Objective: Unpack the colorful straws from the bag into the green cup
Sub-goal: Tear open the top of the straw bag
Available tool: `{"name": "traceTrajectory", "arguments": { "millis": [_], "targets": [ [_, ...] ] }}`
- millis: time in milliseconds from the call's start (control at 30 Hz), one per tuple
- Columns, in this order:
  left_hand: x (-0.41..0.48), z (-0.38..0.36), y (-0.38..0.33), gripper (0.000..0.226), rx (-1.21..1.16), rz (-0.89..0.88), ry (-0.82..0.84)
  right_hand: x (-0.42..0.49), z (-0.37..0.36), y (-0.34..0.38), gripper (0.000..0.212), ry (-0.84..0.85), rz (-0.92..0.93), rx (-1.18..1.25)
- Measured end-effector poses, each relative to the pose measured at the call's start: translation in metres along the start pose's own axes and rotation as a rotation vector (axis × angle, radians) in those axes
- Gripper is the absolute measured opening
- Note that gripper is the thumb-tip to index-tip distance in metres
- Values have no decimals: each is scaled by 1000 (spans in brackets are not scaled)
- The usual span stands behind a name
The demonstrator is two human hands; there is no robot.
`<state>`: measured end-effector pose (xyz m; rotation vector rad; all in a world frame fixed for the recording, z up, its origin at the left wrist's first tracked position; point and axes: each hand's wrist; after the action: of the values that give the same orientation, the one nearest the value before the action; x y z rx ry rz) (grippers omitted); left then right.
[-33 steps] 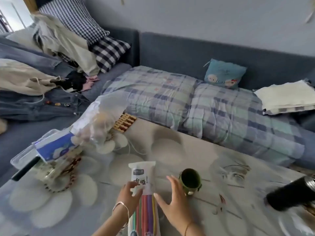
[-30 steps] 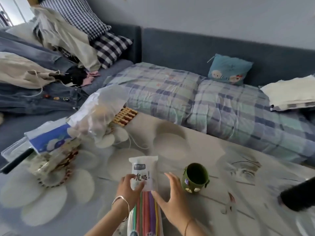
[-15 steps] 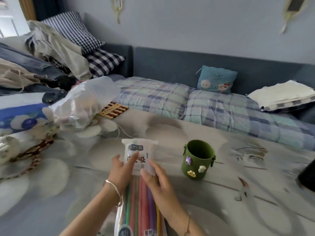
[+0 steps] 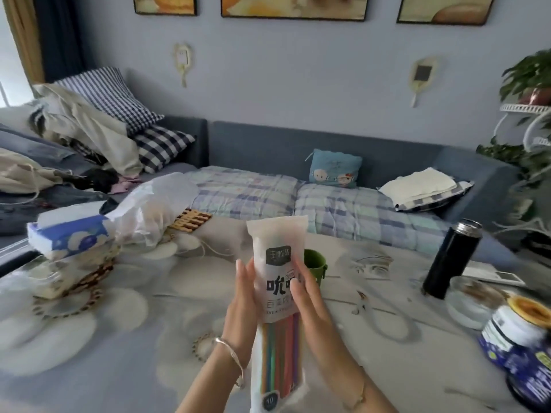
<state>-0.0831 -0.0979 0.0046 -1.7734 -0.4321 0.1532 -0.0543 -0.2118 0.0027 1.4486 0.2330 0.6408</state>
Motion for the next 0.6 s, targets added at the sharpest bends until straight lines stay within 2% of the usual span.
{"name": "traceTrajectory", "arguments": {
  "millis": [100,200,267,333,400,467,600],
  "targets": [
    [-40,-8,-6,64,0,35,25,-32,7,22,50,-37,22,44],
    [-63,-27,-21,68,-40,55,69,-59,18,47,57,-73,10,80],
    [-75,-31,-34,53,-78,85,11,-75,28,65,61,-70,-2,63],
    [-93,-33,-47,29,13,-45,125,-89,37,81,50,-44,-14,43],
    [-111,-31,-61,22,70,-156,268,-103,42,94,38,9,-18,24],
    [-118,-30,-70,23,47,-214,295,-114,42,102,31,46,-32,5],
    [-129,-34,-76,8,144,-223,295,-129,37,108,35,18,-37,-69]
  ]
}}
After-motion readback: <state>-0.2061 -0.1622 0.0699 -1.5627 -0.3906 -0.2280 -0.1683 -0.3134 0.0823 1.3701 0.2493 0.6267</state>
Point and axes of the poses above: each hand's wrist, its own x-axis towards the middle knuckle, its own z-axis out of the back of the hand, y = z × x, and after that the axes turned 7 degrees about -x, right-handed
